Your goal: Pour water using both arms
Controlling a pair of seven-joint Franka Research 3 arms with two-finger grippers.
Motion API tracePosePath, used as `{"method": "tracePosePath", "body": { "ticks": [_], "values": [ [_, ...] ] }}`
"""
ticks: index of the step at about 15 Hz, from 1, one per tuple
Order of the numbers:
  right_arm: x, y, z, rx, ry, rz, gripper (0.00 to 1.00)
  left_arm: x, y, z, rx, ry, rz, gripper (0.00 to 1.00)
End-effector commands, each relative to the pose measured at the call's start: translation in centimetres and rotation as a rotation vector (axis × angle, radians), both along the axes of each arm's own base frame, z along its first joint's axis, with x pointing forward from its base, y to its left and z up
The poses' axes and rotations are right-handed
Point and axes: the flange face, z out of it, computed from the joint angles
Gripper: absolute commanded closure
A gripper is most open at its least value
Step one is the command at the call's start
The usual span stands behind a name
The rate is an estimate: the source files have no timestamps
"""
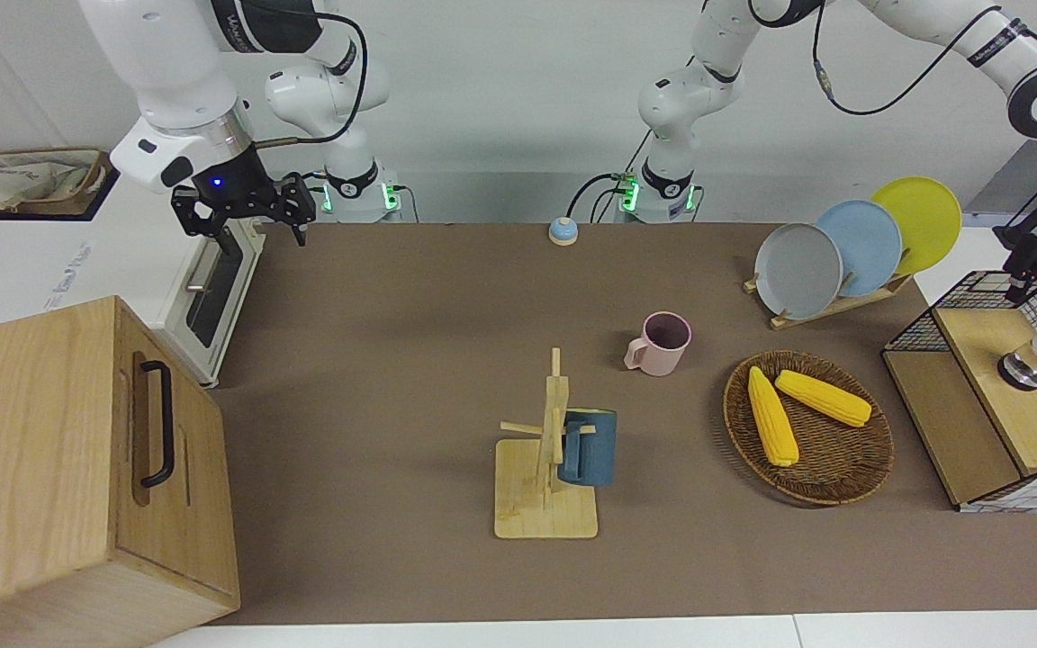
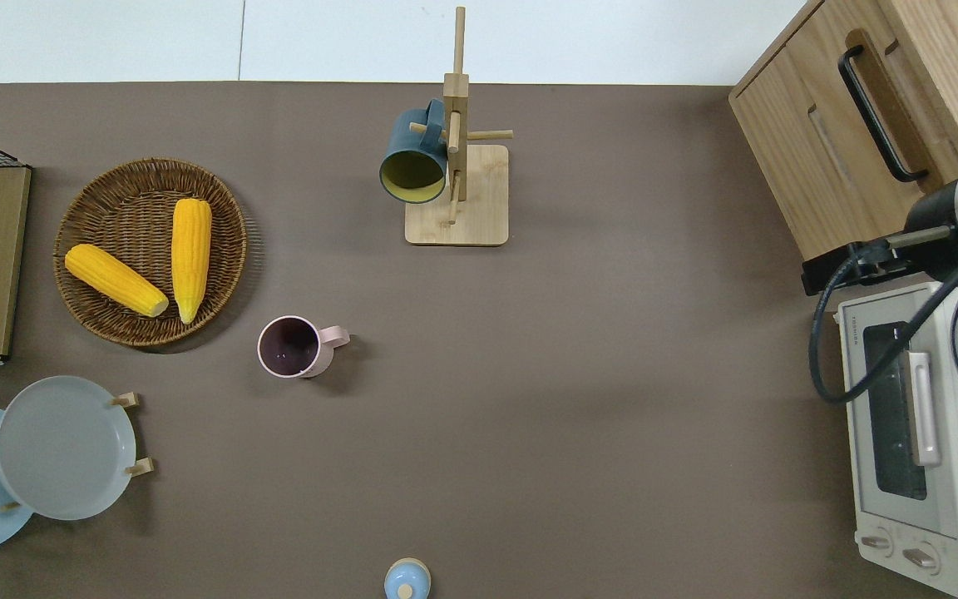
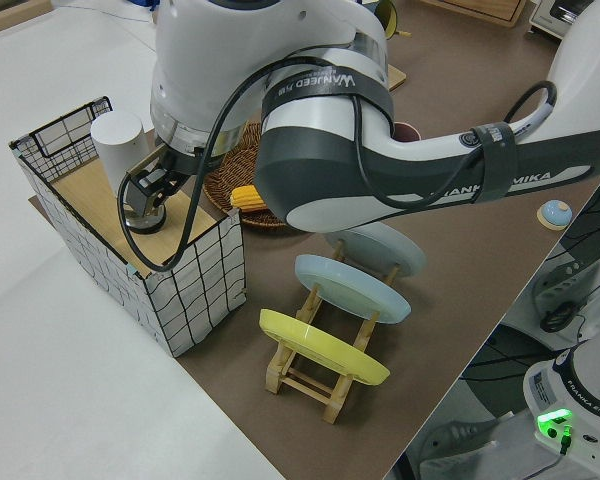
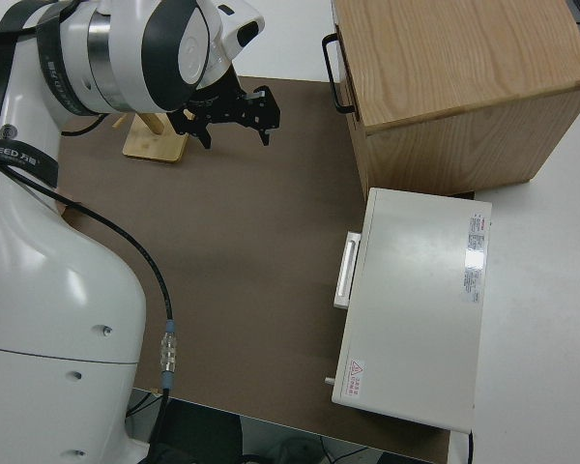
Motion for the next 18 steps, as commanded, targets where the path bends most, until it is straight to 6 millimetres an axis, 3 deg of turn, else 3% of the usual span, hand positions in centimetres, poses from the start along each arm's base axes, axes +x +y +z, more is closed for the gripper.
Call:
{"method": "tracePosePath", "body": {
  "ticks": [1, 3, 5, 9, 11, 18],
  "values": [
    [-0.5, 0.0, 0.3, 0.003, 0.001, 0.008, 0.017, -0.5, -1.6, 3.8, 0.02, 0.101, 0.018, 0.0],
    [-0.5, -0.1, 0.3, 0.003, 0.001, 0.006, 0.017, -1.0, -3.5, 5.5, 0.053, 0.145, 0.038, 0.0],
    [-0.5, -0.2, 0.3, 0.003, -0.001, 0.005, 0.017, -1.1, -6.8, 7.8, 0.077, 0.162, 0.03, 0.0],
    [-0.5, -0.1, 0.3, 0.003, -0.001, 0.006, 0.017, -0.8, -12.8, 9.2, 0.047, 0.212, -0.008, 0.0],
    [-0.5, -0.1, 0.3, 0.003, -0.001, 0.006, 0.017, -0.8, -15.4, 9.3, 0.087, 0.238, -0.05, 0.0],
    [-0.5, -0.1, 0.3, 0.003, 0.001, 0.006, 0.017, 1.2, -27.8, 7.0, 0.114, 0.305, -0.061, 0.0]
  ]
}}
